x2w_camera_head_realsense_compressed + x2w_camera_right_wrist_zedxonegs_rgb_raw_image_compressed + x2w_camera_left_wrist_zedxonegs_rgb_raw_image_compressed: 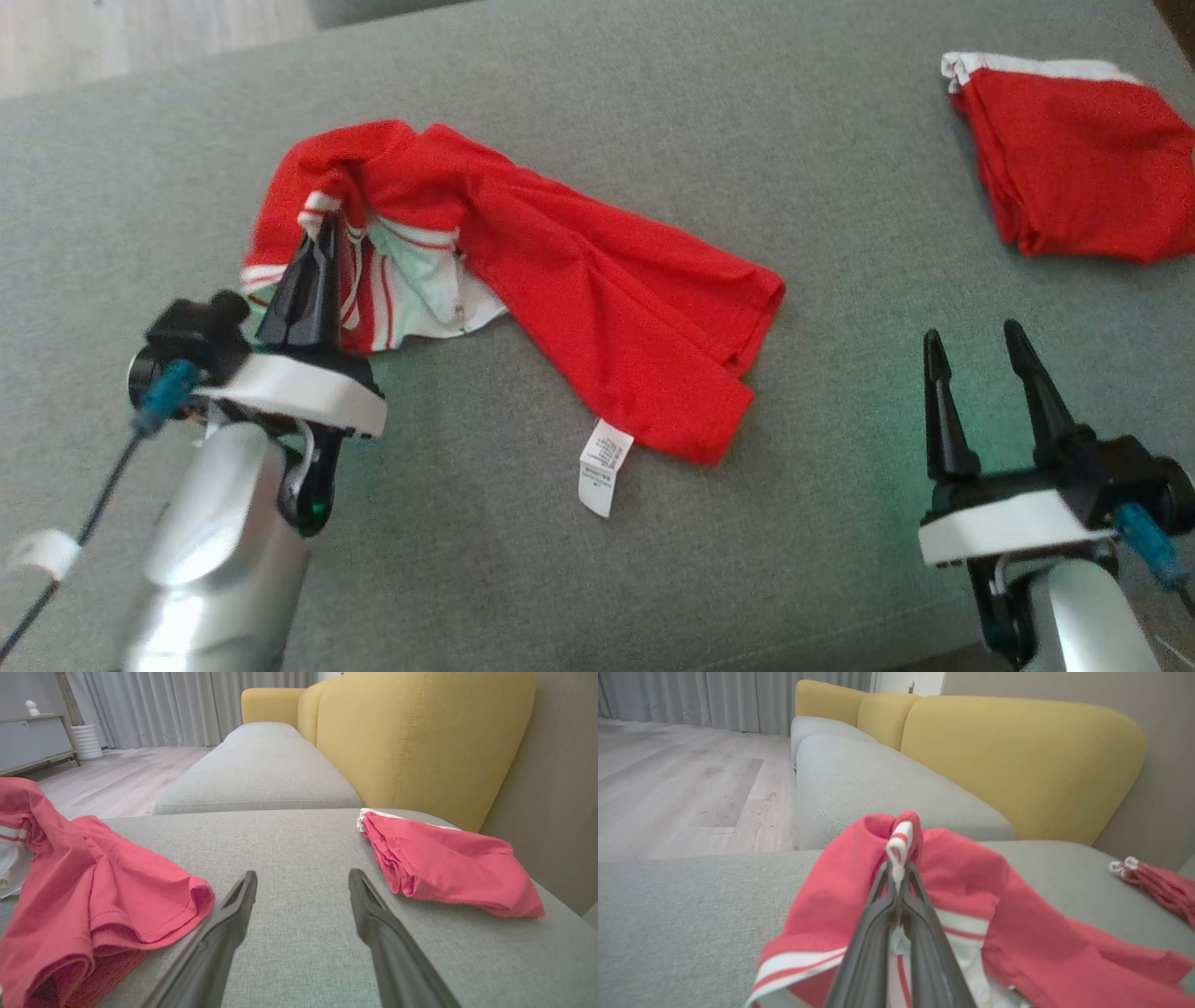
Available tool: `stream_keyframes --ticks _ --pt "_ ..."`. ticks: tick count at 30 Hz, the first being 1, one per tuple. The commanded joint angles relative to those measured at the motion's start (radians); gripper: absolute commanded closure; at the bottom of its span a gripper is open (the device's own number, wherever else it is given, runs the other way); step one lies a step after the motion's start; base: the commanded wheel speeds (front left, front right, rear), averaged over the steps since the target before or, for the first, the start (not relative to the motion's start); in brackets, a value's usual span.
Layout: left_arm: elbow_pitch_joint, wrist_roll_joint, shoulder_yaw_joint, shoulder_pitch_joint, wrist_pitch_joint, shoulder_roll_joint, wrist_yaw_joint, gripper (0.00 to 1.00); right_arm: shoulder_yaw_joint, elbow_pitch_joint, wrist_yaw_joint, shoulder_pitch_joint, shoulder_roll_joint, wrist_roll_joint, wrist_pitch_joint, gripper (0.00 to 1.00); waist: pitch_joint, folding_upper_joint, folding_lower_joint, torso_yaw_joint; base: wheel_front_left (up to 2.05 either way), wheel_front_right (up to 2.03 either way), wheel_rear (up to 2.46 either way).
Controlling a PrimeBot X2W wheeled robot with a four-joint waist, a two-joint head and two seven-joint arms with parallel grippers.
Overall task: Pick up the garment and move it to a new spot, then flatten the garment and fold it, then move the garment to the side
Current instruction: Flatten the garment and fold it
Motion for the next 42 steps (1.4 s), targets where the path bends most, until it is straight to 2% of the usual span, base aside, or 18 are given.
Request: stream_keyframes --ticks 1,5,10,15,21,27,34,38,42 --pt "-0.050 -0.033 0.019 0.000 0.002 0.039 0.002 1.00 0.017 -0.024 0.007 0.012 -0.008 0.005 -0.011 0.00 -0.021 0.0000 0.0000 0.012 0.00 0.00 0.00" --pt "-0.267 -0.242 -0.018 0.010 0.145 0.111 0.002 1.00 0.008 -0.015 0.007 0.033 -0.008 0.010 -0.011 0.00 -0.069 0.0000 0.0000 0.042 0.00 0.00 0.00" --pt "-0.551 -0.451 0.061 -0.012 0.369 0.225 0.011 1.00 0.018 -0.008 0.007 0.049 -0.008 0.021 -0.011 0.00 -0.123 0.0000 0.0000 0.072 0.00 0.00 0.00" --pt "-0.731 -0.572 0.129 -0.087 0.568 0.300 0.085 1.00 0.024 0.003 0.007 0.061 -0.008 0.029 -0.011 0.00 -0.168 0.0000 0.0000 0.085 0.00 0.00 0.00" --pt "-0.860 -0.705 0.168 -0.233 0.762 0.340 0.173 1.00 0.031 0.012 0.007 0.071 -0.008 0.040 -0.011 0.00 -0.197 0.0000 0.0000 0.087 0.00 0.00 0.00" --pt "-0.937 -0.872 0.127 -0.315 0.932 0.326 0.182 1.00 0.041 0.013 0.007 0.070 -0.008 0.047 -0.011 0.00 -0.197 0.0000 0.0000 0.076 0.00 0.00 0.00" --pt "-1.004 -1.013 0.006 -0.283 1.053 0.254 0.176 1.00 0.066 0.018 0.007 0.057 -0.008 0.053 -0.011 0.00 -0.190 0.0000 0.0000 0.021 0.00 0.00 0.00" --pt "-1.023 -1.050 -0.089 -0.225 1.071 0.185 0.169 1.00 0.070 0.018 0.007 0.050 -0.008 0.052 -0.011 0.00 -0.176 0.0000 0.0000 -0.021 0.00 0.00 0.00" --pt "-0.993 -1.030 -0.181 -0.184 1.058 0.121 0.155 1.00 0.084 0.018 0.007 0.044 -0.008 0.055 -0.011 0.00 -0.165 0.0000 0.0000 -0.055 0.00 0.00 0.00"
